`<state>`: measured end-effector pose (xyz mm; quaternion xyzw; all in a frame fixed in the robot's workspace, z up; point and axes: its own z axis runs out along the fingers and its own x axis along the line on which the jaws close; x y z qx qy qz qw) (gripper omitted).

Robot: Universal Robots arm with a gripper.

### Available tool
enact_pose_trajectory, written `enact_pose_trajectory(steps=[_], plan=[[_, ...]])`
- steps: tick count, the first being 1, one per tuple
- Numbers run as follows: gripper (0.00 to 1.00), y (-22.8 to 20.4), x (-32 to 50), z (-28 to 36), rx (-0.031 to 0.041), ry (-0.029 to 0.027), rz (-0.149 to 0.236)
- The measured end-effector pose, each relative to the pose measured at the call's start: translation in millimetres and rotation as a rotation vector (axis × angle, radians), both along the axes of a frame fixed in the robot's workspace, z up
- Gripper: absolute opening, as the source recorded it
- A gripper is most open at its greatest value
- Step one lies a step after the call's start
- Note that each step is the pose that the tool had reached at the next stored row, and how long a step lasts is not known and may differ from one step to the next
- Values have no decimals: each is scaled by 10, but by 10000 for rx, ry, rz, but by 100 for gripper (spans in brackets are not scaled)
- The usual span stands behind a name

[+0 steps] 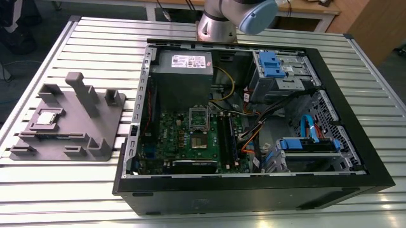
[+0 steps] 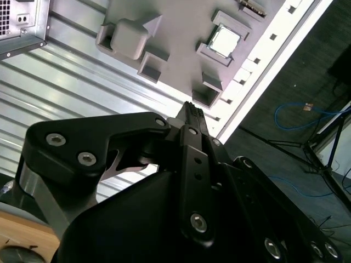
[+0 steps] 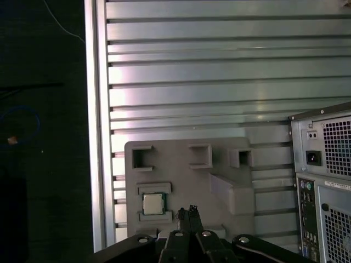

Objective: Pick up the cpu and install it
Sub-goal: 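Reach for the cpu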

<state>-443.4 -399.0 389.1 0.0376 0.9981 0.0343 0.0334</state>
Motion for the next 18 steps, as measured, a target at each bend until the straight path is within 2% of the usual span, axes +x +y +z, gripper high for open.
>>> enact_pose_trajectory(steps=[7,10,18], plan=[[11,0,-2,-1,0,0,0],[11,-1,-3,-20,-9,-1,-2],[11,-13,-8,-93,-243,1,-1]])
